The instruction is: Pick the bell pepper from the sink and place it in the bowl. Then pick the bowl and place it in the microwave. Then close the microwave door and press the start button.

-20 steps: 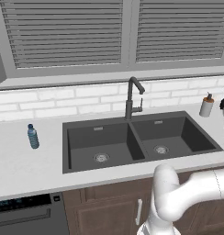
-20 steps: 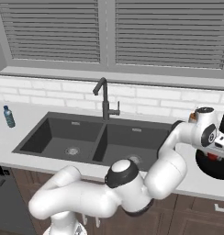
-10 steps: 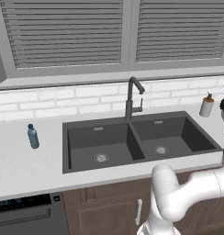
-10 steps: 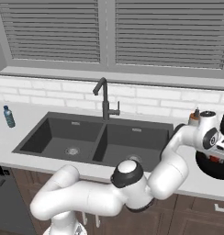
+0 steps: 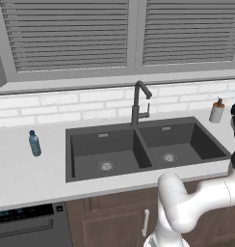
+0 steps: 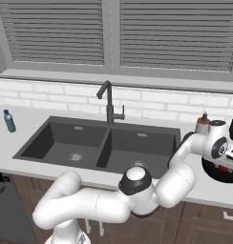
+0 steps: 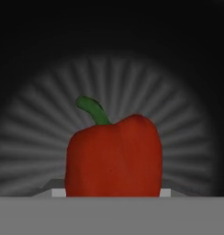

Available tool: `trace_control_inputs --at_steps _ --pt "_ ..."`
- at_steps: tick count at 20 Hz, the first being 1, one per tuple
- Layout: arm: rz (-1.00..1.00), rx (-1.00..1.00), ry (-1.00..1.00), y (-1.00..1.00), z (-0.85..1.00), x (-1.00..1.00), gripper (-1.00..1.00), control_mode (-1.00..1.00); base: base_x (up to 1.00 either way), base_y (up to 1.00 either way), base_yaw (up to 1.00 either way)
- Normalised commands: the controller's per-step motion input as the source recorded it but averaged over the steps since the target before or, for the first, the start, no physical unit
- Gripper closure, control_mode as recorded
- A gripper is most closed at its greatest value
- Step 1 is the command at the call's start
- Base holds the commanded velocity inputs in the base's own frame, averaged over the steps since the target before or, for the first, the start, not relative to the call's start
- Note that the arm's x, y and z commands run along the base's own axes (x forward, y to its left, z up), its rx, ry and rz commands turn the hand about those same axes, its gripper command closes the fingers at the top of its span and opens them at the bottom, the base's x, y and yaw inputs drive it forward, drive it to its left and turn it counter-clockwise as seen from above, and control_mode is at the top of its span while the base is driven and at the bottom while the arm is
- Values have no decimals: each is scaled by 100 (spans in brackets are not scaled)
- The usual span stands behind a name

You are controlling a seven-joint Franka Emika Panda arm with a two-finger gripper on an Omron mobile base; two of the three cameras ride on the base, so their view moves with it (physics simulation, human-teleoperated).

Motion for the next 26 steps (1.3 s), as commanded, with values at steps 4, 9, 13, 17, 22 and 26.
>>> trace_control_inputs --at_steps 4,9,13,17,22,26 --pt "0 0 1 0 -25 4 -100 -100 0 0 0" --pt "0 0 0 1 -2 -2 -100 -100 0 0 0" --pt "3 0 -9 36 4 -2 -100 -100 0 0 0" --pt "5 0 -14 55 13 0 -100 -100 0 0 0" --pt "6 -4 -21 47 24 0 -100 -100 0 0 0" --pt "7 0 0 39 4 0 -100 -100 0 0 0"
